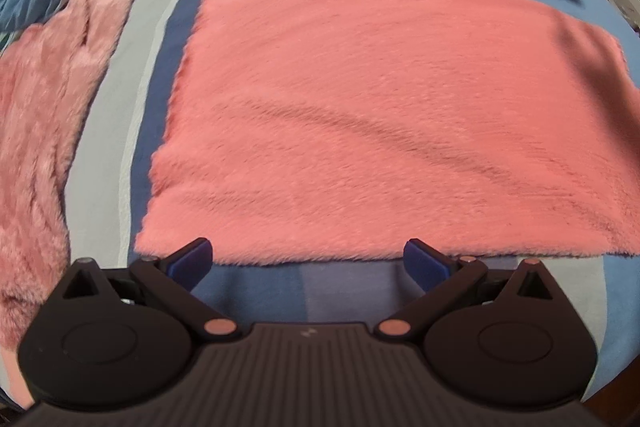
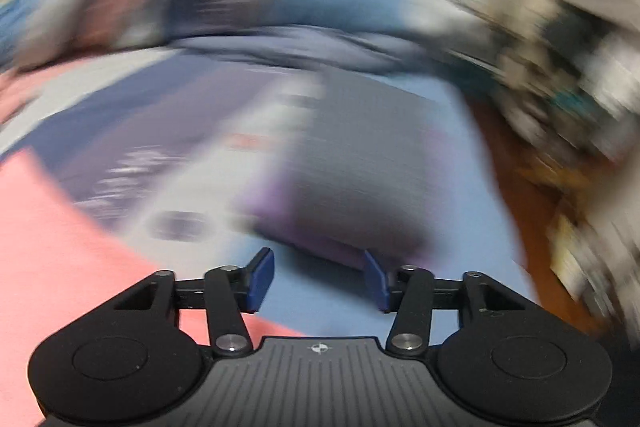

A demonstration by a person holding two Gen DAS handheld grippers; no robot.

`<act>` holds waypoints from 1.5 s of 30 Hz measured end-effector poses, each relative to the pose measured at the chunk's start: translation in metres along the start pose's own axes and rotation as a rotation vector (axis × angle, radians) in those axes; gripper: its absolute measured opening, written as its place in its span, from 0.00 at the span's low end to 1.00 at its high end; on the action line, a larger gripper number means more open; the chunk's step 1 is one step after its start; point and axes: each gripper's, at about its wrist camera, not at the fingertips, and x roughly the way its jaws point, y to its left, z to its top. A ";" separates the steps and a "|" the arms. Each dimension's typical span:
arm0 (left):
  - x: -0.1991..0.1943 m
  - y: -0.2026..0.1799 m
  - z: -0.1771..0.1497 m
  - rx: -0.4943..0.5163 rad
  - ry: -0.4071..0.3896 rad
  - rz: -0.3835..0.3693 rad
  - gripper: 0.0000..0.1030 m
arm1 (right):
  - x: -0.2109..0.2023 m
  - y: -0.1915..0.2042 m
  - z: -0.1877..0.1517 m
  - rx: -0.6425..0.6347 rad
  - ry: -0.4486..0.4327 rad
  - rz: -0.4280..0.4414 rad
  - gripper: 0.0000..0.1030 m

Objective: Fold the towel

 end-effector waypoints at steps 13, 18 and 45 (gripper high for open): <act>0.015 0.089 -0.022 -0.247 -0.038 -0.023 1.00 | 0.090 0.197 0.078 -0.449 -0.030 0.444 0.47; 0.032 0.127 -0.033 -0.405 -0.081 -0.090 1.00 | 0.121 0.255 0.101 -0.602 -0.031 0.542 0.43; 0.044 0.151 -0.019 -0.490 -0.091 -0.121 0.11 | 0.115 0.254 0.133 -0.552 -0.086 0.538 0.02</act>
